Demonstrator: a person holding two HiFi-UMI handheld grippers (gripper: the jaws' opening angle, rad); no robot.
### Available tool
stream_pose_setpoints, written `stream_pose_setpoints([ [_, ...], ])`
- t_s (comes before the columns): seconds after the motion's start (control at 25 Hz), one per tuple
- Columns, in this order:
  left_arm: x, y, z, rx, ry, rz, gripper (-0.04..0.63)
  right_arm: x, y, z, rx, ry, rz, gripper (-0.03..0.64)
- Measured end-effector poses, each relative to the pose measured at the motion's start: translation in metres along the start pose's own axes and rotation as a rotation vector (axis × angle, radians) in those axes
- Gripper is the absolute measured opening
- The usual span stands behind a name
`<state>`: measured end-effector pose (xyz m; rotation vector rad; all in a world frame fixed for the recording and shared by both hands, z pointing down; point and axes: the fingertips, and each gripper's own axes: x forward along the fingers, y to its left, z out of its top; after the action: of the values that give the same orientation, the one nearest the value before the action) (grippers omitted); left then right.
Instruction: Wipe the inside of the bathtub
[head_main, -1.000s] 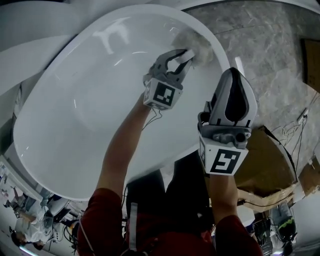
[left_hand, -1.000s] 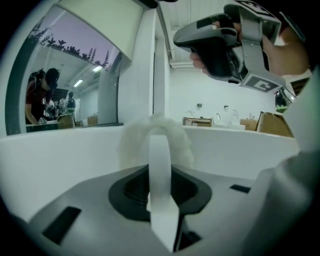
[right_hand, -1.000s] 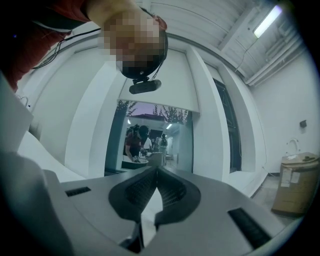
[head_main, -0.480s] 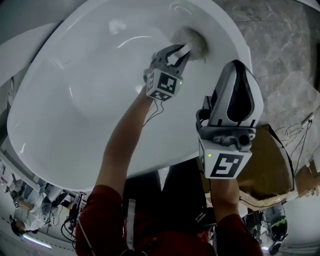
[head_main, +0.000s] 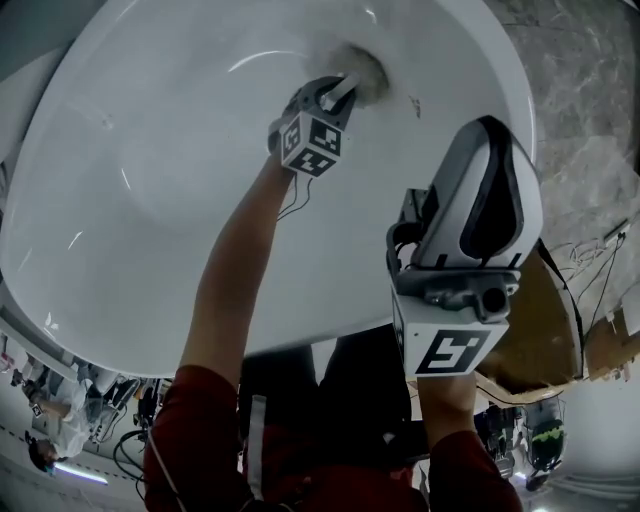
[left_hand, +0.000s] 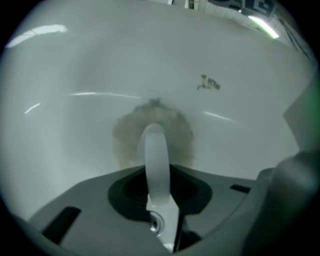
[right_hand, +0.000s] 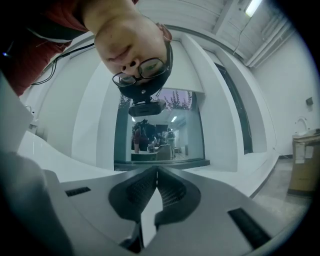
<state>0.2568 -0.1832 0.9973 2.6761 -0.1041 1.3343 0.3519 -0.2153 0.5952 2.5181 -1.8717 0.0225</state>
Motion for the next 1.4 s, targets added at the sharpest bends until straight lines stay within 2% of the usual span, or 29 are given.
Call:
stream_pose_setpoints([
  [0.16, 0.016, 0.003, -0.023, 0.020, 0.080, 0.006, 0.094, 0.003, -0.002, -0.009, 0.005, 0.016, 0.005, 0.012],
  [0.44, 0.016, 0.004, -0.024, 0.016, 0.100, 0.007, 0.094, 0.004, -0.004, -0.012, 0.006, 0.026, 0.001, 0.012],
  [0.64, 0.004, 0.003, -0.018, 0.001, 0.105, 0.056, 0.094, 0.001, -0.007, 0.000, -0.003, 0.019, 0.002, 0.012],
  [0.76, -0.011, 0.001, -0.002, -0.029, 0.054, 0.079, 0.094, -0.002, -0.009, 0.012, -0.016, 0.006, 0.006, 0.012],
  [0.92, -0.047, 0.001, 0.038, -0.032, -0.064, 0.116, 0.094, -0.010, -0.013, 0.030, -0.041, -0.008, -0.013, 0.012],
  [1.2, -0.134, 0.027, 0.132, 0.006, -0.265, 0.237, 0.094, -0.013, -0.010, 0.084, -0.068, -0.064, -0.021, 0.012],
  [1.4, -0.204, 0.039, 0.196, 0.030, -0.359, 0.312, 0.094, -0.021, -0.001, 0.132, -0.085, -0.093, -0.024, 0.012],
])
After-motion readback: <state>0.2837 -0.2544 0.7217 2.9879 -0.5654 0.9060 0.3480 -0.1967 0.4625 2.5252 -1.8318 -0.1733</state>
